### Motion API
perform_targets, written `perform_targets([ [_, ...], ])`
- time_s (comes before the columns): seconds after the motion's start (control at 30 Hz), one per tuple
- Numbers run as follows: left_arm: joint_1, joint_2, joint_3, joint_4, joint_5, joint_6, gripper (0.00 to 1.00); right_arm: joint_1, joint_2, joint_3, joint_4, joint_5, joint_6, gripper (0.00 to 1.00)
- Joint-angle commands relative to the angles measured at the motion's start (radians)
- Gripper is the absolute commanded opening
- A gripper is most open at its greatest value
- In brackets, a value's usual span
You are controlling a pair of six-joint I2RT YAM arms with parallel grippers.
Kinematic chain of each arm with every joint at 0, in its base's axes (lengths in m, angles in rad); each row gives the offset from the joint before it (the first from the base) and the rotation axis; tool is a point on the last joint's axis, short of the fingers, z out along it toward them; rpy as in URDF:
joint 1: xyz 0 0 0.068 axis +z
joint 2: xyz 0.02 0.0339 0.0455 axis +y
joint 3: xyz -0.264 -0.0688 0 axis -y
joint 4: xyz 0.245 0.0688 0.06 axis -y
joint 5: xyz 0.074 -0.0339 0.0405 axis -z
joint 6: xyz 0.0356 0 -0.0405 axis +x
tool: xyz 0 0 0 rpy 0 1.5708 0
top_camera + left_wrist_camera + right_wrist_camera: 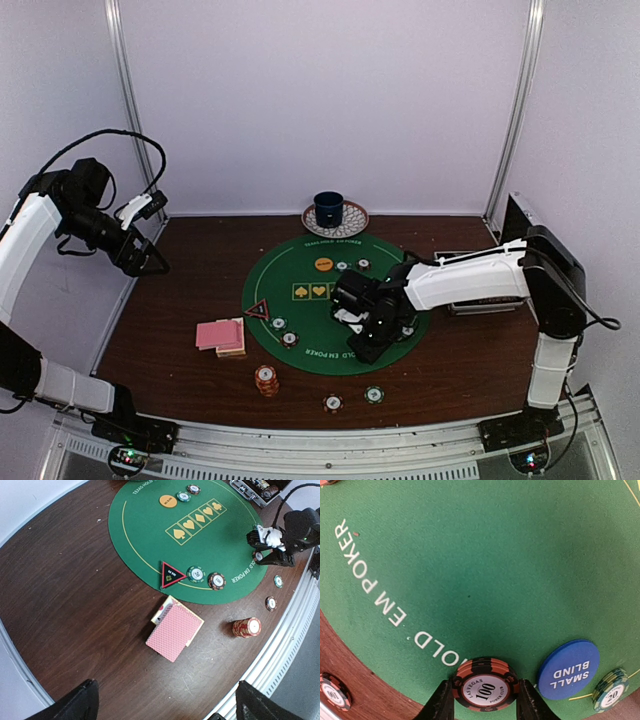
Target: Distribute texas hold em gaming equipment
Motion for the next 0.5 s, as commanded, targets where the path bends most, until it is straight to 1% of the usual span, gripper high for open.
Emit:
perform_targets([
  [0.0,-0.001,-0.009,0.017,-0.006,0.005,0.017,0.97,-0.004,0.010,-0.027,0.031,0.017,0.010,0.19],
  [0.1,-0.002,-0.005,0.018,-0.005,0.007,0.017,0.98,-0.009,0.007,-0.041,0.033,0.017,0.015,0.20],
  [0.17,-0.002,-0.004,0.018,-0.005,0.008,0.017,0.98,-0.011,0.005,-0.047,0.032,0.017,0.017,0.22],
  [0.2,-0.001,-0.003,0.018,-0.006,0.009,0.017,0.98,-0.011,0.004,-0.048,0.031,0.017,0.017,0.27],
  [0.23,-0.002,-0.004,0.020,-0.005,0.008,0.017,0.98,-0.011,0.003,-0.049,0.031,0.017,0.017,0.34],
  [0.3,-0.001,-0.005,0.020,-0.005,0.007,0.018,0.98,-0.011,-0.001,-0.047,0.025,0.017,0.020,0.44],
  [0.47,-0.001,-0.011,0.016,-0.005,0.002,0.019,0.98,-0.009,-0.049,-0.018,-0.016,0.017,0.021,0.60],
])
